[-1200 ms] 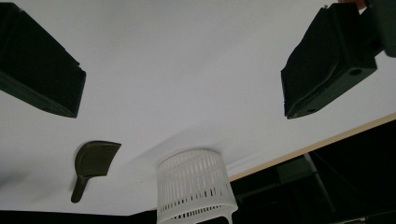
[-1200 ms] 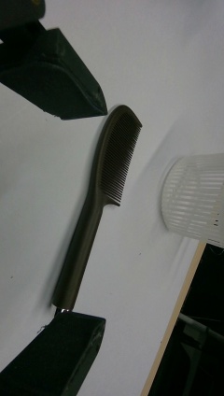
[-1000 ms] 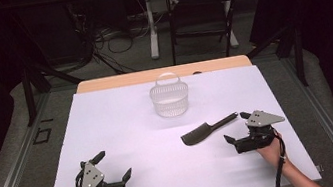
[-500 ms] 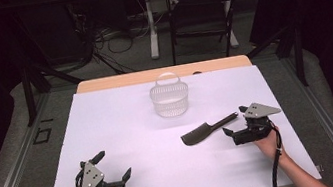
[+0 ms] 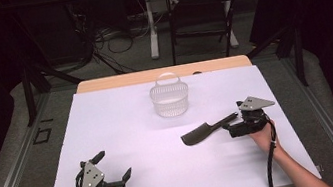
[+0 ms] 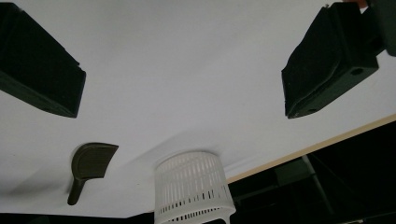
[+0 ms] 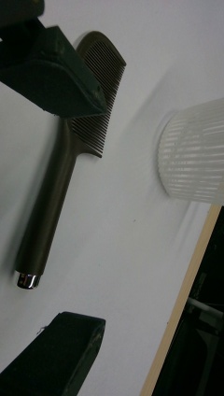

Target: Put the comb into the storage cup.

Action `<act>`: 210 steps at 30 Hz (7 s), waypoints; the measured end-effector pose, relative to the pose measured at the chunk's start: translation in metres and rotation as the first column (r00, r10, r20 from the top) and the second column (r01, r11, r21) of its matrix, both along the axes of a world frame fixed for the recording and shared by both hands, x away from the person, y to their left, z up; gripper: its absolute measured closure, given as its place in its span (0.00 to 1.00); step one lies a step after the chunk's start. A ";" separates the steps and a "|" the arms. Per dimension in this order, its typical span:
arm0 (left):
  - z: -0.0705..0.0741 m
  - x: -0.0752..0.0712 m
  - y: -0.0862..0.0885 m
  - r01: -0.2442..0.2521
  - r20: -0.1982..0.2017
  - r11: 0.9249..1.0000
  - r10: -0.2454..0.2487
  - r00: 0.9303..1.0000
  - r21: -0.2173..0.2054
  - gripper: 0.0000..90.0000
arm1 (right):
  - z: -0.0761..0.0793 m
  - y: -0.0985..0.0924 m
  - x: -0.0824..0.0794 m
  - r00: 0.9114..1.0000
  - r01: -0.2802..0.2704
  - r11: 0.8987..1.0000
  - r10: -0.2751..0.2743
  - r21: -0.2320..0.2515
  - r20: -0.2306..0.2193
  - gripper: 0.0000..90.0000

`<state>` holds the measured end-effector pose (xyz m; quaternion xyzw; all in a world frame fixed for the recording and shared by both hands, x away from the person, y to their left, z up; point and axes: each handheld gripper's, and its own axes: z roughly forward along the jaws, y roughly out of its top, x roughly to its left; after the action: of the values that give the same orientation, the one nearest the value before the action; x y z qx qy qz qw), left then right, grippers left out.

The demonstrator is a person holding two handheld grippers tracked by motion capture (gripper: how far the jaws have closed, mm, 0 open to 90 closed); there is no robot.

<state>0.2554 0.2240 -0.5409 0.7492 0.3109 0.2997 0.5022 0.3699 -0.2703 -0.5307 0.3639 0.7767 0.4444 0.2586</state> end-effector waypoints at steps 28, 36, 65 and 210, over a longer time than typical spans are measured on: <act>0.001 0.000 0.003 -0.001 0.002 1.000 0.001 1.000 0.001 0.00 | -0.004 -0.001 0.031 0.997 0.038 0.999 -0.036 0.017 -0.072 0.18; 0.000 0.001 0.002 -0.001 -0.003 1.000 0.001 1.000 0.008 0.00 | -0.009 -0.005 0.034 0.994 0.053 0.998 -0.056 -0.027 -0.094 0.69; -0.001 0.001 0.004 -0.011 -0.012 1.000 0.011 1.000 0.014 0.00 | -0.021 -0.009 0.046 0.973 0.109 0.974 -0.145 -0.201 -0.178 1.00; -0.001 0.002 0.003 -0.005 -0.015 1.000 0.005 1.000 0.021 0.00 | 0.015 0.000 0.001 0.956 -0.057 0.966 -0.021 -0.254 -0.293 0.11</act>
<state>0.2572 0.2270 -0.5421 0.7559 0.3132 0.2988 0.4911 0.3712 -0.2702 -0.5162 0.3817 0.8611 0.2825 0.1818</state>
